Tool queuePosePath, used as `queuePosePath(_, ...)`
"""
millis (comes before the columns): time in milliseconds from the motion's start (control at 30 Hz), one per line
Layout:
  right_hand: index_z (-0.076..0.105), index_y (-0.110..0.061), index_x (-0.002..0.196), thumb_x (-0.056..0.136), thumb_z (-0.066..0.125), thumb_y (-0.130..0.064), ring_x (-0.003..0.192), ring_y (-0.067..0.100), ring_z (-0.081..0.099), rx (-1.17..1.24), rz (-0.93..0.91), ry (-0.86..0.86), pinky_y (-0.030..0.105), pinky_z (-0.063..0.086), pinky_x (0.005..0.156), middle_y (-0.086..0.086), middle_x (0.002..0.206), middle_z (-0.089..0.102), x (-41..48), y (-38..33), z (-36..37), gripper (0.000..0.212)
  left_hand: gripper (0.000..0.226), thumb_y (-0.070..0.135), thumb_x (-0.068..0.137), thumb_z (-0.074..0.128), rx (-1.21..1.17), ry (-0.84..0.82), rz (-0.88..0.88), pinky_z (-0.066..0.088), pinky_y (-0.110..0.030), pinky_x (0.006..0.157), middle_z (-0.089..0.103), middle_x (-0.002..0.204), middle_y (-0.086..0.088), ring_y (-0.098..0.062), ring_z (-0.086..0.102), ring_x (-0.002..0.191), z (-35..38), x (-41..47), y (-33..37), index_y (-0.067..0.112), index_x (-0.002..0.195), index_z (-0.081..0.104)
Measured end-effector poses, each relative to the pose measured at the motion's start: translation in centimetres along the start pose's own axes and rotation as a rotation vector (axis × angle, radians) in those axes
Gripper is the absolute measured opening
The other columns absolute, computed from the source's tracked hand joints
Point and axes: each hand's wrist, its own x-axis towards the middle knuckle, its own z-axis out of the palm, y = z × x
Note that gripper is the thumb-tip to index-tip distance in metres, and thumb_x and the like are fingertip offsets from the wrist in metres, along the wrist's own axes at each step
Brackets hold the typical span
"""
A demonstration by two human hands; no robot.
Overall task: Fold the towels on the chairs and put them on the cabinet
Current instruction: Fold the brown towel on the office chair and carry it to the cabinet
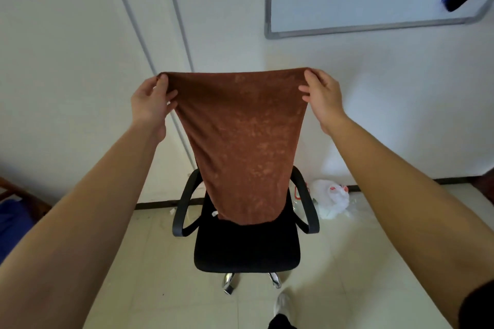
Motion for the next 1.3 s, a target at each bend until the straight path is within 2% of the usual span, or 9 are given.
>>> queuePosePath(133, 0.063, -0.029, 0.109, 0.103, 0.05, -0.033, 0.102, 0.013, 0.068, 0.025, -0.023, 0.036, 0.031, 0.056, 0.086, -0.004, 0.113, 0.068, -1.8, -1.1, -0.4, 0.015, 0.012, 0.028, 0.097, 0.059, -0.009, -0.024, 0.029, 0.057, -0.035, 0.087, 0.065, 0.094, 0.003, -0.018, 0.068, 0.092, -0.9, -1.7, 1.2, 0.019, 0.103, 0.064)
queuePosePath(333, 0.067, -0.031, 0.094, 0.099, 0.054, -0.032, 0.09, 0.014, 0.072, -0.049, 0.024, 0.089, 0.039, 0.056, 0.083, -0.01, 0.094, 0.071, -8.1, 1.0, -1.1, 0.014, 0.014, 0.022, 0.1, 0.051, 0.096, -0.004, 0.018, 0.052, -0.035, 0.08, 0.063, 0.086, 0.005, -0.017, 0.064, 0.086, -4.3, -7.5, -1.0, 0.022, 0.09, 0.062)
queuePosePath(433, 0.067, -0.035, 0.088, 0.098, 0.053, -0.033, 0.086, 0.012, 0.072, -0.153, 0.07, 0.09, 0.043, 0.057, 0.089, -0.015, 0.086, 0.071, -13.0, 4.7, -1.2, 0.017, 0.015, 0.021, 0.101, 0.047, 0.214, 0.027, -0.007, 0.048, -0.033, 0.079, 0.065, 0.089, 0.003, -0.015, 0.063, 0.088, -7.1, -11.1, -5.1, 0.02, 0.097, 0.062)
queuePosePath(600, 0.065, -0.035, 0.087, 0.098, 0.052, -0.031, 0.087, 0.019, 0.071, -0.313, 0.246, 0.018, 0.049, 0.058, 0.087, -0.001, 0.086, 0.073, -21.1, 12.9, -1.3, 0.018, 0.016, 0.026, 0.101, 0.047, 0.453, 0.052, -0.127, 0.046, -0.03, 0.081, 0.065, 0.093, 0.002, -0.015, 0.061, 0.092, -12.0, -17.3, -14.2, 0.02, 0.106, 0.061)
queuePosePath(767, 0.073, -0.016, 0.109, 0.101, 0.051, -0.023, 0.08, 0.019, 0.056, -0.583, 0.336, -0.138, 0.033, 0.045, 0.078, 0.009, 0.091, 0.067, -29.0, 19.8, -1.9, 0.025, 0.015, 0.026, 0.099, 0.051, 0.72, 0.015, -0.288, 0.048, -0.034, 0.076, 0.065, 0.092, -0.004, -0.027, 0.062, 0.088, -16.7, -23.6, -23.4, 0.02, 0.103, 0.064)
queuePosePath(833, 0.073, -0.012, 0.114, 0.101, 0.053, -0.025, 0.083, 0.021, 0.059, -0.696, 0.359, -0.204, 0.027, 0.039, 0.074, 0.004, 0.09, 0.063, -31.2, 22.2, -2.5, 0.027, 0.021, 0.026, 0.098, 0.052, 0.817, -0.02, -0.352, 0.048, -0.032, 0.074, 0.067, 0.096, -0.007, -0.029, 0.063, 0.088, -18.2, -25.4, -26.3, 0.016, 0.109, 0.067)
queuePosePath(967, 0.076, -0.016, 0.11, 0.098, 0.059, -0.03, 0.095, 0.026, 0.068, -0.816, 0.467, -0.378, 0.026, 0.041, 0.073, 0.006, 0.099, 0.074, -34.9, 26.7, -4.1, 0.025, 0.023, 0.023, 0.097, 0.053, 0.941, -0.135, -0.51, 0.054, -0.039, 0.08, 0.069, 0.095, -0.01, -0.033, 0.063, 0.088, -20.6, -28.7, -30.5, 0.016, 0.11, 0.07)
queuePosePath(1067, 0.076, -0.015, 0.111, 0.097, 0.061, -0.03, 0.096, 0.024, 0.069, -0.862, 0.479, -0.487, 0.024, 0.043, 0.074, 0.006, 0.102, 0.076, -37.0, 28.1, -5.0, 0.025, 0.022, 0.021, 0.097, 0.052, 0.955, -0.175, -0.584, 0.051, -0.036, 0.075, 0.064, 0.087, -0.007, -0.031, 0.061, 0.082, -21.6, -30.4, -32.2, 0.015, 0.109, 0.07)
queuePosePath(1300, 0.077, -0.016, 0.111, 0.096, 0.063, -0.03, 0.096, 0.019, 0.071, -0.868, 0.413, -0.485, 0.025, 0.05, 0.079, 0.002, 0.104, 0.077, -36.1, 29.3, -5.4, 0.025, 0.024, 0.023, 0.097, 0.052, 0.973, -0.168, -0.603, 0.042, -0.028, 0.066, 0.063, 0.085, -0.005, -0.026, 0.057, 0.076, -21.0, -28.9, -33.5, 0.015, 0.112, 0.069)
